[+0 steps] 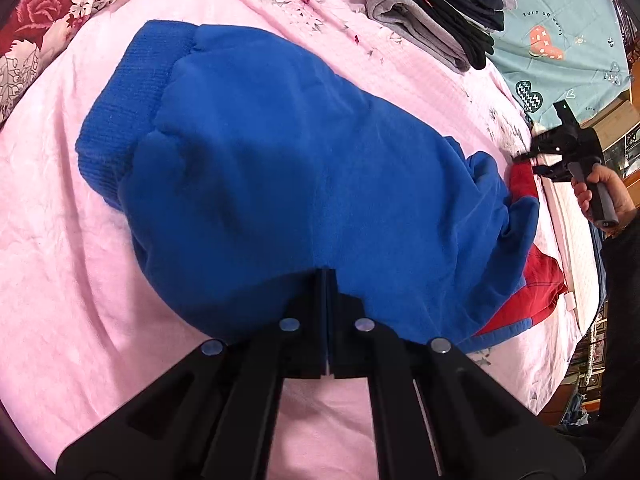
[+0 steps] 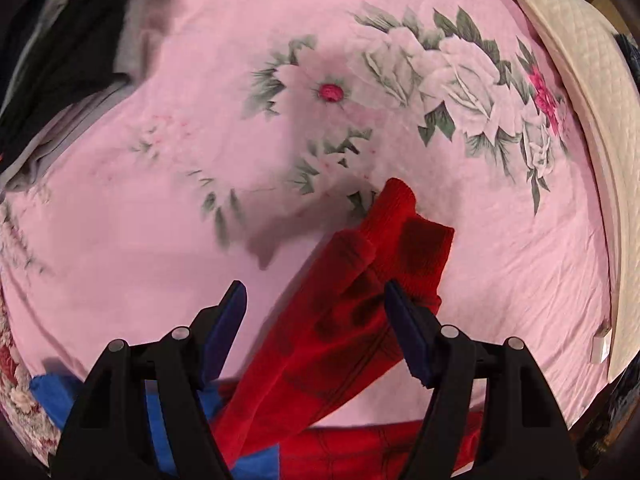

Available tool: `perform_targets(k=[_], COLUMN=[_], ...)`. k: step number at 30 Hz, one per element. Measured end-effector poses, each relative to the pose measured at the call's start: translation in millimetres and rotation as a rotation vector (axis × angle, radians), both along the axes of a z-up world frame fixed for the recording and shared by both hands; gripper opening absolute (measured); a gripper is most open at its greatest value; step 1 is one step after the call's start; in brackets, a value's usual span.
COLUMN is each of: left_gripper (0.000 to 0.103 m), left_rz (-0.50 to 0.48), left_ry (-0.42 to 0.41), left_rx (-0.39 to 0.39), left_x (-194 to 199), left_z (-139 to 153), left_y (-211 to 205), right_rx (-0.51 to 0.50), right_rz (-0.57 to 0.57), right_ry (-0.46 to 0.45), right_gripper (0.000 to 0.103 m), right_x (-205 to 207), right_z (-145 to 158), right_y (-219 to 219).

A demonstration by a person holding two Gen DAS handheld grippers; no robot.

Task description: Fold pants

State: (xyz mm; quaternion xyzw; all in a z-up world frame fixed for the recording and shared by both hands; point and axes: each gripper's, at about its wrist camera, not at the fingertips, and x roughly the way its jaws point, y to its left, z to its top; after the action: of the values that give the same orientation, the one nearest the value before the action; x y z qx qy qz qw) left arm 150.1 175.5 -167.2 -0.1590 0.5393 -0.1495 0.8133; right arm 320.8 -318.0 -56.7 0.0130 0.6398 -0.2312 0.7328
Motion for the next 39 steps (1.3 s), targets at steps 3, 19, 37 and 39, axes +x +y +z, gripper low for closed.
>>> perform_targets(k=[3,19,37,39], left_gripper=[0.003,0.003,0.005,0.012], left_rz=[-0.001,-0.121,-0.091,-0.103], left_ry=[0.003,0.057,0.023,-0.021], left_rx=[-0.001,0.043,0.181,0.211], left_x=[0.5,14.4,-0.3,-6.6], left_z=[0.1,2.8,18.0,30.2], left_y=[0.7,-2.3,-16.0,-25.2], right_rx=[0.046,0.254,0.215,0.139], right_rz=[-0.015,0.054,0.022,0.035], right_ry=[-0.029,-0.443,-0.338,-0.323], right_gripper=[0.007,0.004,0.048,0.048], right_x=[-6.7,-248.5,-334.2,-340.1], right_z=[-5.3,110.9,11.3,20.2], right_y=[-13.7,-62.3,-88.9,-81.6])
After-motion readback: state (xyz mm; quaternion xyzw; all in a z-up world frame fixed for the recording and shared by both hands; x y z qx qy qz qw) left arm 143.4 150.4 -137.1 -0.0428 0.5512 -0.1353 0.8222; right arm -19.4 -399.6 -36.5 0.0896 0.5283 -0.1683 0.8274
